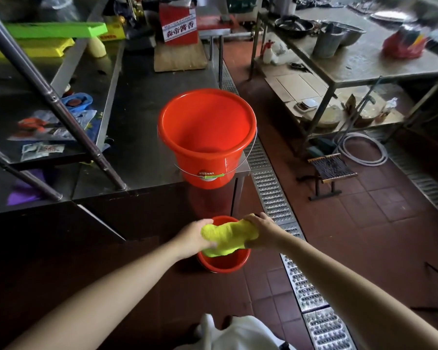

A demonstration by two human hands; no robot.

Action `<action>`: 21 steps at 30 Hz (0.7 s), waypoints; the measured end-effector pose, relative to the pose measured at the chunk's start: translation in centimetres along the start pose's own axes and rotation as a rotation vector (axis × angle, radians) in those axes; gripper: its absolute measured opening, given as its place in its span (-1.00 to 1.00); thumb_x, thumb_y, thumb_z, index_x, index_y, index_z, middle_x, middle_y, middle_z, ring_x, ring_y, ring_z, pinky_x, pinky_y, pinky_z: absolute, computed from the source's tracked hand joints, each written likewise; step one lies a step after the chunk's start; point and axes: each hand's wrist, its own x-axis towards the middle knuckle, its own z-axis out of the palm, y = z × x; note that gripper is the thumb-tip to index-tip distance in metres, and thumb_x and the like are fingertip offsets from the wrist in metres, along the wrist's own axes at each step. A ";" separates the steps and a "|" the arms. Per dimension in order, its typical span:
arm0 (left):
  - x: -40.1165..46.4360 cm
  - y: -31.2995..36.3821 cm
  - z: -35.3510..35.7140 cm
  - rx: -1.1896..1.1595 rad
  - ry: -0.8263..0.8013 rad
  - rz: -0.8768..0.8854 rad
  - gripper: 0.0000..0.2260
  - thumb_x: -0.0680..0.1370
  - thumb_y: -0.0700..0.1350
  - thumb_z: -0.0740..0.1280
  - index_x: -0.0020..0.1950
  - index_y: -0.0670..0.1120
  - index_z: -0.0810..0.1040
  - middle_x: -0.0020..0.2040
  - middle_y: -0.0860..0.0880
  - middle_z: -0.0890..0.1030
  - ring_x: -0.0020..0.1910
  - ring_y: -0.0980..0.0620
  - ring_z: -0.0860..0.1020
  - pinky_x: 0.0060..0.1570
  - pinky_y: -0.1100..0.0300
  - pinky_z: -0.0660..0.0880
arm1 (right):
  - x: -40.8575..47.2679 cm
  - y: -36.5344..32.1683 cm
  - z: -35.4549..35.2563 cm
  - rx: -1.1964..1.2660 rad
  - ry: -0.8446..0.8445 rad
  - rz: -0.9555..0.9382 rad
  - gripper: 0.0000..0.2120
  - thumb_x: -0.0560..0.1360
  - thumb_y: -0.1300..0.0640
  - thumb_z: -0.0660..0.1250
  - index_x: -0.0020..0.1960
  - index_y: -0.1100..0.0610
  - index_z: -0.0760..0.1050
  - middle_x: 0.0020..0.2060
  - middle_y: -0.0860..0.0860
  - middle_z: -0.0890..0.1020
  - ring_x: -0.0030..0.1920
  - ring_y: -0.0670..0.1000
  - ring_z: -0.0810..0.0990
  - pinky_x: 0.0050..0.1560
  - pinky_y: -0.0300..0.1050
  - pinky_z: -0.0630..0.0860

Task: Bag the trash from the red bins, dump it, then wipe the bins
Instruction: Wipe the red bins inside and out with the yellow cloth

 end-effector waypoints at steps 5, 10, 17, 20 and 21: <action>0.8 1.1 -1.8 0.309 0.313 0.146 -0.71 0.42 -0.15 0.41 0.13 0.03 0.61 -0.02 -0.03 0.53 0.01 -0.10 0.57 -0.01 0.25 0.45 | 1.5 -1.0 -1.9 -0.199 0.253 -0.033 -0.53 0.40 -0.08 0.52 0.26 0.00 0.56 0.13 0.12 0.48 0.23 0.18 0.46 0.21 0.03 0.46; 2.6 3.0 -6.2 0.400 0.423 0.150 -0.76 0.43 -0.01 0.43 0.08 0.05 0.56 0.05 0.01 0.38 0.09 -0.10 0.42 0.12 0.02 0.47 | 2.4 -2.6 -6.5 0.182 0.321 -0.099 -0.63 0.31 0.04 0.64 0.06 0.13 0.67 0.05 0.08 0.57 0.08 0.07 0.58 0.10 -0.05 0.51; 4.9 6.8 -12.5 0.332 0.497 0.288 -0.59 0.45 -0.06 0.45 0.29 0.02 0.51 0.20 -0.08 0.50 0.25 -0.17 0.43 0.26 -0.08 0.41 | 2.1 -8.4 -14.5 0.576 0.365 -0.170 -0.81 0.39 0.25 0.56 -0.04 0.07 0.65 -0.21 -0.05 0.72 -0.19 -0.11 0.67 -0.08 -0.08 0.60; 5.7 7.8 -14.9 0.288 0.507 0.315 -0.45 0.45 -0.13 0.42 0.44 -0.05 0.41 0.34 -0.10 0.46 0.36 -0.13 0.39 0.36 -0.06 0.36 | 1.8 -11.1 -19.0 0.540 0.425 -0.208 -0.82 0.41 0.30 0.51 -0.12 0.05 0.62 -0.24 -0.05 0.69 -0.23 -0.09 0.65 -0.14 -0.10 0.58; 6.0 7.9 -15.6 0.308 0.516 0.317 -0.46 0.47 -0.14 0.39 0.45 -0.07 0.41 0.37 -0.10 0.45 0.38 -0.12 0.39 0.38 -0.04 0.35 | 1.7 -11.9 -20.6 0.515 0.450 -0.223 -0.81 0.42 0.31 0.49 -0.13 0.04 0.61 -0.24 -0.03 0.69 -0.23 -0.07 0.65 -0.15 -0.07 0.58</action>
